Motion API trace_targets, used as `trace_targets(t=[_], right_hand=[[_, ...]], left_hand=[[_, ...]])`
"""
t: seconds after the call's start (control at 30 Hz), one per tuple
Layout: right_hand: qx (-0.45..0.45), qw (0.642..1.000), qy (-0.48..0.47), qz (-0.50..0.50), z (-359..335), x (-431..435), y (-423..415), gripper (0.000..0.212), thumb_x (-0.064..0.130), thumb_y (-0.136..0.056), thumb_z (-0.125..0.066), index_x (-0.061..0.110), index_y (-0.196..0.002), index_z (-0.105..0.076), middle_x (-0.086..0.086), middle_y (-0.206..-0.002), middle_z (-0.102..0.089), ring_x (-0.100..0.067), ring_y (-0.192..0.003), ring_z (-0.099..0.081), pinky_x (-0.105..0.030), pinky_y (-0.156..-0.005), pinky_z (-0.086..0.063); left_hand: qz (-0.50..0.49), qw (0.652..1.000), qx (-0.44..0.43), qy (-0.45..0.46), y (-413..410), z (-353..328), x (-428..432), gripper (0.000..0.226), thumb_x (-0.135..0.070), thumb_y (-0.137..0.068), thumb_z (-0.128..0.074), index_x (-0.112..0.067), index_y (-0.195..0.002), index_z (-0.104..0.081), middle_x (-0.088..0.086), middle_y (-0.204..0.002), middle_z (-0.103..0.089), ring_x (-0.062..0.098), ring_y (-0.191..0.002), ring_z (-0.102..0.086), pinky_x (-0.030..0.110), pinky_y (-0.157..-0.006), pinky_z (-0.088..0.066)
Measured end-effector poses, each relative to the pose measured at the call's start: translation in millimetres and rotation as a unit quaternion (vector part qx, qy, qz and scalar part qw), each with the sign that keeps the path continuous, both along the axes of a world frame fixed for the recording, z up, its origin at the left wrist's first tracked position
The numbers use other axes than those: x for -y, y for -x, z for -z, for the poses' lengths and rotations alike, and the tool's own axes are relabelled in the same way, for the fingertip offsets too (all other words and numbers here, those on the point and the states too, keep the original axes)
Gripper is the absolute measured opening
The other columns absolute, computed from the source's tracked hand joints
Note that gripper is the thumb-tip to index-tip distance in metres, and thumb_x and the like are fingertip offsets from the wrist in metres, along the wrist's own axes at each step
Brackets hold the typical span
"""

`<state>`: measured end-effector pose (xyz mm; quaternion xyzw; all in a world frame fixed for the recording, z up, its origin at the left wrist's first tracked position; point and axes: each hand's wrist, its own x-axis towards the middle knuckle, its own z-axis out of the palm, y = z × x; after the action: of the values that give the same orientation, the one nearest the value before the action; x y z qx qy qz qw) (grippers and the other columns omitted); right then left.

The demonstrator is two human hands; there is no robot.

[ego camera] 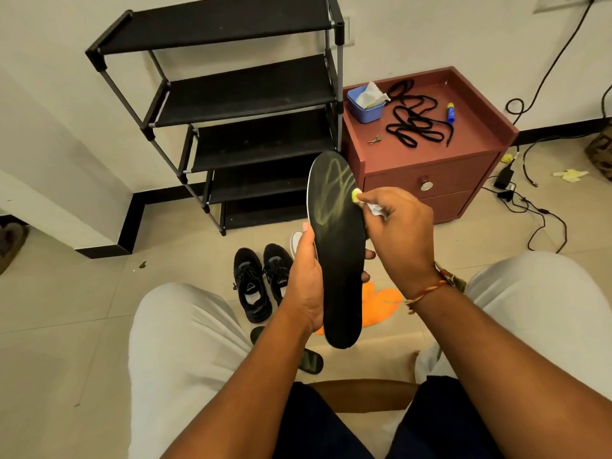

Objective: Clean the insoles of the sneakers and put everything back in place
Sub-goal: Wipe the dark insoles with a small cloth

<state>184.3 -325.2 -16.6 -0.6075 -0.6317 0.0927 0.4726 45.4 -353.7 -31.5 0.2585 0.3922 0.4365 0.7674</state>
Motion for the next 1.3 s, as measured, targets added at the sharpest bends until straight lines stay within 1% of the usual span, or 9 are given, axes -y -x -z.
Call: trace_targets(t=[0.07, 0.23, 0.37, 0.47, 0.6, 0.7, 0.93, 1.1, 1.3], right_hand=[[-0.02, 1.0, 0.005, -0.022, 1.1, 4.2, 0.4, 0.015, 0.009, -0.093, -0.068, 0.015, -0.104, -0.077, 0.001, -0.101, -0.071, -0.014, -0.087, -0.067, -0.013, -0.063, -0.055], [0.034, 0.994, -0.02, -0.102, 8.5, 36.9, 36.0, 0.013, 0.006, -0.087, -0.073, 0.014, -0.096, -0.078, 0.003, -0.096, -0.074, -0.012, -0.091, -0.067, -0.031, -0.086, -0.054], [0.051, 0.987, -0.02, -0.148, 12.0, 46.6, 49.5, 0.015, 0.006, -0.088, -0.068, 0.014, -0.097, -0.078, 0.001, -0.098, -0.075, -0.014, -0.093, -0.067, -0.031, -0.094, -0.052], [0.057, 0.993, -0.04, -0.094, 9.7, 27.0, 30.9, 0.013, 0.008, -0.09, -0.069, 0.014, -0.098, -0.077, 0.001, -0.098, -0.074, -0.016, -0.094, -0.065, -0.03, -0.089, -0.051], [0.018, 0.999, -0.038, 0.012, 3.0, -0.3, -0.1, 0.013, 0.011, -0.09, -0.071, 0.014, -0.1, -0.078, 0.002, -0.098, -0.074, -0.017, -0.094, -0.067, -0.032, -0.086, -0.054], [-0.005, 0.999, -0.031, 0.02, 0.8, -0.7, -5.5, 0.014, 0.01, -0.09, -0.071, 0.015, -0.101, -0.078, 0.002, -0.097, -0.074, -0.015, -0.094, -0.067, -0.037, -0.084, -0.055], [-0.001, 0.99, 0.036, -0.14, -2.2, 48.0, 50.4, 0.018, 0.009, -0.087, -0.065, 0.014, -0.1, -0.077, 0.005, -0.096, -0.071, -0.01, -0.092, -0.063, -0.028, -0.084, -0.051], [0.04, 0.994, -0.019, -0.1, -3.9, 35.5, 42.7, 0.015, 0.009, -0.09, -0.065, 0.014, -0.098, -0.077, 0.002, -0.098, -0.073, -0.012, -0.094, -0.064, -0.026, -0.089, -0.05], [0.001, 0.999, -0.022, 0.031, -6.7, -5.4, -7.3, 0.014, 0.012, -0.09, -0.071, 0.014, -0.101, -0.078, 0.001, -0.098, -0.074, -0.017, -0.093, -0.067, -0.04, -0.083, -0.056]], left_hand=[[-0.01, 1.0, 0.001, 0.001, 1.8, 1.1, -0.9, 0.079, -0.071, -0.098, -0.027, -0.01, -0.132, -0.064, 0.02, -0.111, -0.068, 0.029, -0.091, -0.06, 0.041, -0.078, -0.049], [-0.086, 0.996, -0.001, 0.015, 10.3, -2.4, -6.9, 0.073, -0.066, -0.101, -0.027, -0.012, -0.133, -0.064, 0.015, -0.133, -0.065, 0.028, -0.122, -0.063, 0.038, -0.099, -0.051], [-0.095, 0.995, 0.016, 0.014, 13.8, -2.9, -8.3, 0.074, -0.064, -0.101, -0.027, -0.012, -0.105, -0.08, 0.014, -0.119, -0.072, 0.026, -0.109, -0.071, 0.035, -0.093, -0.055], [-0.051, 0.998, 0.016, 0.015, 8.9, 0.4, -2.6, 0.074, -0.068, -0.098, -0.029, -0.014, -0.122, -0.073, 0.016, -0.131, -0.065, 0.028, -0.123, -0.062, 0.041, -0.103, -0.046], [0.019, 1.0, -0.016, -0.004, -2.2, 6.7, 2.3, 0.078, -0.072, -0.098, -0.026, -0.013, -0.13, -0.066, 0.022, -0.116, -0.064, 0.034, -0.095, -0.054, 0.04, -0.078, -0.048], [0.036, 0.999, -0.034, -0.007, -5.5, 6.7, 3.1, 0.08, -0.072, -0.098, -0.024, -0.012, -0.132, -0.064, 0.022, -0.113, -0.064, 0.03, -0.087, -0.057, 0.039, -0.076, -0.05], [-0.052, 0.999, -0.011, 0.007, 5.9, -2.9, -0.2, 0.08, -0.065, -0.101, -0.021, -0.01, -0.104, -0.079, 0.015, -0.115, -0.074, 0.023, -0.109, -0.071, 0.033, -0.094, -0.055], [-0.036, 0.999, -0.023, 0.011, 7.0, -3.3, 1.0, 0.078, -0.07, -0.097, -0.025, -0.011, -0.126, -0.067, 0.019, -0.127, -0.067, 0.03, -0.123, -0.063, 0.042, -0.109, -0.045], [0.046, 0.997, -0.058, -0.016, 0.0, -0.3, 3.4, 0.083, -0.077, -0.095, -0.021, -0.016, -0.124, -0.07, 0.022, -0.108, -0.064, 0.034, -0.091, -0.051, 0.042, -0.079, -0.043]])
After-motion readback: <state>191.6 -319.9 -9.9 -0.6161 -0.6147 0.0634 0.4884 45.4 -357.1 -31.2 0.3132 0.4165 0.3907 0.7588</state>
